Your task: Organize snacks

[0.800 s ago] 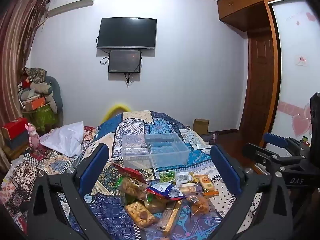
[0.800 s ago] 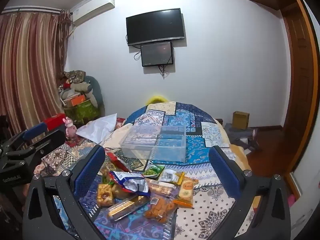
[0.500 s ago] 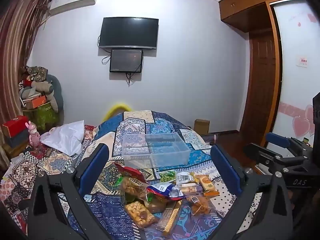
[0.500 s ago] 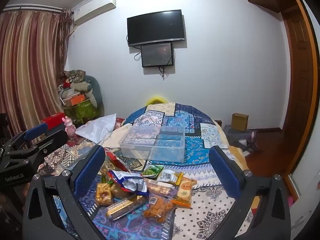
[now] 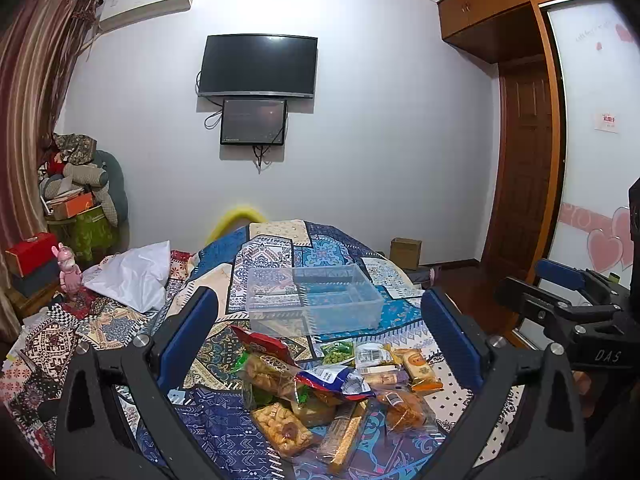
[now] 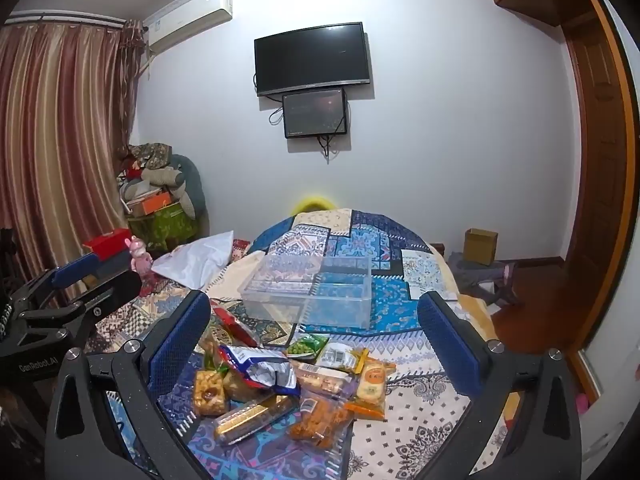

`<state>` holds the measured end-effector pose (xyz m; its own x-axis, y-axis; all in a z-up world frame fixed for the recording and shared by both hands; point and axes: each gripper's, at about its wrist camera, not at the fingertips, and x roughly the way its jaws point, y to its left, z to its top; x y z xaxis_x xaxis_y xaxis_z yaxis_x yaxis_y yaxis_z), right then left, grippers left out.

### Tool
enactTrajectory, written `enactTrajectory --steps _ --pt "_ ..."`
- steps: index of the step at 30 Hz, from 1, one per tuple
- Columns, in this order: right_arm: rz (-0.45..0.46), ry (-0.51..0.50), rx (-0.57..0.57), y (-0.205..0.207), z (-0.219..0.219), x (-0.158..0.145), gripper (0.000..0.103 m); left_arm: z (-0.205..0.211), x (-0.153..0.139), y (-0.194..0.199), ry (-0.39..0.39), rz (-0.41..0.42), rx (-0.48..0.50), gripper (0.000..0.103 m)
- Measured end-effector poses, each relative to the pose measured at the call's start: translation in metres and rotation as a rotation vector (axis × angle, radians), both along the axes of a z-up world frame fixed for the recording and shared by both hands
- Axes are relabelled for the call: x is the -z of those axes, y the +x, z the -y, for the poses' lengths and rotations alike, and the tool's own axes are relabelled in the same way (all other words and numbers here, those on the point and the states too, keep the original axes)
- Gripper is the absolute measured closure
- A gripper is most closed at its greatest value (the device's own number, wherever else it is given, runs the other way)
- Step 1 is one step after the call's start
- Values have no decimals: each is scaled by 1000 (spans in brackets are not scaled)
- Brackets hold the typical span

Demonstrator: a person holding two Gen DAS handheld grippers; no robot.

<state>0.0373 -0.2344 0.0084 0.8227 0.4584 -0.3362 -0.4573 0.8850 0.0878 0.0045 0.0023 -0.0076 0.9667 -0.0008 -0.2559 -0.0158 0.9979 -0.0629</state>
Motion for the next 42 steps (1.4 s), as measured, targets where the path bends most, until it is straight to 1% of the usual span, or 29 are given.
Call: enactTrajectory --steps 14,42 --pt "8 1 9 -1 -1 0 0 -4 1 3 -20 -12 -8 0" --pt "-1 22 3 0 2 3 0 -2 1 3 -15 -10 -8 0"
